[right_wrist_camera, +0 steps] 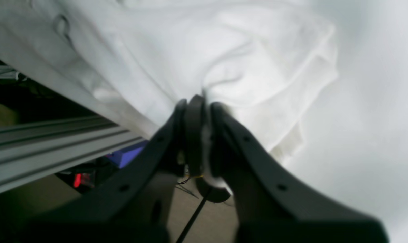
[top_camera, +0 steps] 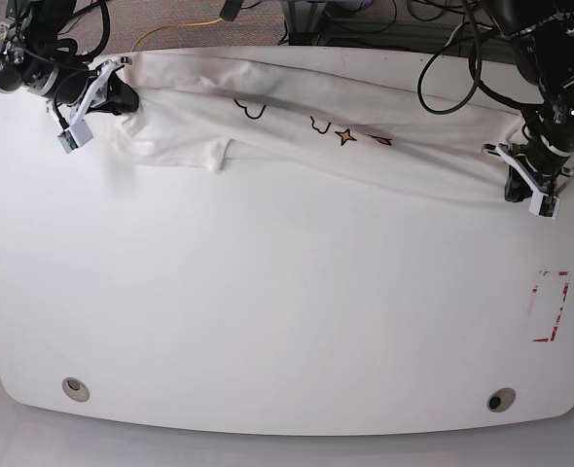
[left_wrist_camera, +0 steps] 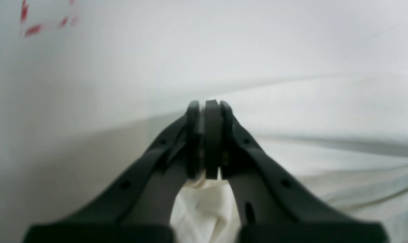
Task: Fold the T-shirt properly
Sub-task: 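Lift the hem with both grippers and fold it over toward the collar, then lay the folded hem down with both grippers and pull it flat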
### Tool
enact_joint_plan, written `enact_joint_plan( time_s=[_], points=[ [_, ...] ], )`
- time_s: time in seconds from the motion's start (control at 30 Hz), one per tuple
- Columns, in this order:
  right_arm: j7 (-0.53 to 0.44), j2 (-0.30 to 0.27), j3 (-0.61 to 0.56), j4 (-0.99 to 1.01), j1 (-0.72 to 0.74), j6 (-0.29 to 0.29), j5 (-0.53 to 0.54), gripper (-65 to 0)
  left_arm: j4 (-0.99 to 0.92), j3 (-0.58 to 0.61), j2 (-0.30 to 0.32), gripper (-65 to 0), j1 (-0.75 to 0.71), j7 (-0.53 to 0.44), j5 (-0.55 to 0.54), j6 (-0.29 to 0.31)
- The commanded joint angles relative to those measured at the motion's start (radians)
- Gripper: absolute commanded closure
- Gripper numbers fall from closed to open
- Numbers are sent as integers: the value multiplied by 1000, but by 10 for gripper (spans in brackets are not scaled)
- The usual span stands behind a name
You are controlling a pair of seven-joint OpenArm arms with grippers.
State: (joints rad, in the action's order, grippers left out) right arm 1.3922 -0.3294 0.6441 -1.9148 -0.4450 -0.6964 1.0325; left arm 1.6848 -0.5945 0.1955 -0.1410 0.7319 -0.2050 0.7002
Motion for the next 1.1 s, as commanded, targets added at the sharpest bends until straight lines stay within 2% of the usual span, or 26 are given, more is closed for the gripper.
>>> enact_joint_plan(
  time_s=[0.0,0.13,0.17,0.27,0.37,0.43,0.57,0.73,0.83,0.9,1.0,1.07],
  points=[
    [-11,-21,9,7,4,-2,12,-2,19,0,19,-22,2,-22,-7,-2],
    [-11,-24,7,38,2,-2,12,-116,21,-3,19,-197,-29,-22,-4,-2],
    [-11,-26,7,41,2,-2,12,-159,21,-5,20,-262,-32,-22,-3,-2],
    [-11,-38,9,42,2,-2,12,-263,19,-5,42,-386,-33,-22,-3,-2],
    [-11,-44,13,36,-7,-2,12,-339,21,-5,45,-401,-35,-22,-9,-2],
    [-11,-46,16,33,-15,-2,15,-358,24,-6,45,-401,-35,-18,-11,-2],
    [-11,-47,18,-5,-10,-2,19,-361,108,-61,45,-403,-24,28,-21,-2],
    [-11,-32,79,-68,-11,-2,21,-361,214,-81,45,-403,19,147,-178,-2],
    [-11,-15,124,-70,-10,-2,67,-361,251,-83,45,-403,44,228,-268,-2],
    [-11,-10,135,-70,7,-2,114,-361,251,-74,40,-403,70,265,-285,-2],
    [-7,-6,130,-70,33,-2,167,-361,239,-28,-1,-403,103,292,-279,-2],
    [-7,19,99,-67,38,-2,190,-358,234,6,-17,-401,79,297,-279,-2]
  ],
)
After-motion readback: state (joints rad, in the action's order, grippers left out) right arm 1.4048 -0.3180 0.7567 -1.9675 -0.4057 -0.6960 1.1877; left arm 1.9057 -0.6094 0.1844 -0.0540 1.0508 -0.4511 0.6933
